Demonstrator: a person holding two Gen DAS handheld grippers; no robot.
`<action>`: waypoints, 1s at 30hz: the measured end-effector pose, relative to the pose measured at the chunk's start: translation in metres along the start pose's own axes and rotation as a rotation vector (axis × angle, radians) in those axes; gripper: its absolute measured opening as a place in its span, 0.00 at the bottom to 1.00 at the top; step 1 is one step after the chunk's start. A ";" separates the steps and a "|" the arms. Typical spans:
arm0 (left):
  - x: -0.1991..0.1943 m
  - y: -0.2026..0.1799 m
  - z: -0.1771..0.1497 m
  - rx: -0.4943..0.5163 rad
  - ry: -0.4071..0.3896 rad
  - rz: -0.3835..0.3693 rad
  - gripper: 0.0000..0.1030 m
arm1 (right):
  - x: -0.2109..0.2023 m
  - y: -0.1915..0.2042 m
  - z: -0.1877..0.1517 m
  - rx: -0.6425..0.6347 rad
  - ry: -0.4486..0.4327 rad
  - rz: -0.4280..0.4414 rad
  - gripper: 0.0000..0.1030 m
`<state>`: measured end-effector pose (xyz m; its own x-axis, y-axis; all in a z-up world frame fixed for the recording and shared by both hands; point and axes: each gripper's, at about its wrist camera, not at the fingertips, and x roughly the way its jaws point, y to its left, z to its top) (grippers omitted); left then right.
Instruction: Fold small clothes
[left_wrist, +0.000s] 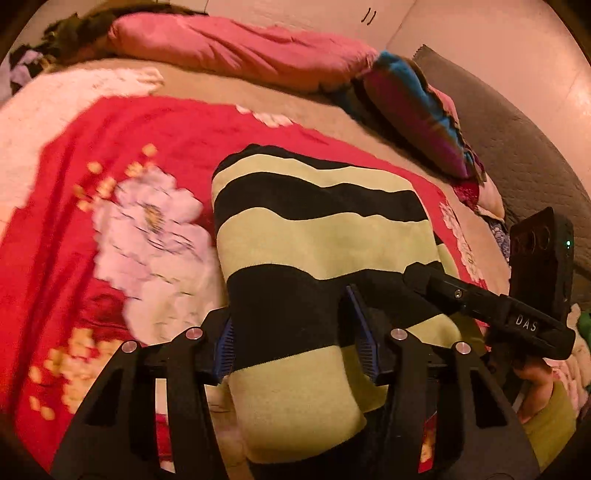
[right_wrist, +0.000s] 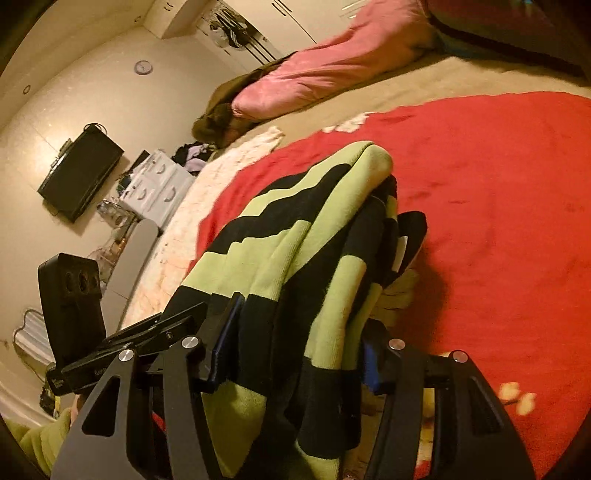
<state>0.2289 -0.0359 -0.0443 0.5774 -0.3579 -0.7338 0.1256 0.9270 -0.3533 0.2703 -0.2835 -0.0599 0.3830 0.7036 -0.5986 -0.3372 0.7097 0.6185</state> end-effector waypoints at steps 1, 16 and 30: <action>-0.003 0.003 0.001 0.001 -0.009 0.007 0.43 | 0.002 0.003 0.000 0.001 -0.002 0.004 0.51; -0.014 0.046 -0.008 -0.036 -0.022 0.033 0.43 | 0.031 0.033 -0.016 0.020 0.001 -0.062 0.51; -0.002 0.059 -0.023 -0.013 0.007 0.065 0.51 | 0.042 0.019 -0.035 0.050 -0.005 -0.222 0.52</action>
<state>0.2166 0.0169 -0.0774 0.5784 -0.2974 -0.7596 0.0776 0.9470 -0.3118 0.2500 -0.2395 -0.0909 0.4471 0.5300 -0.7205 -0.2014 0.8445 0.4962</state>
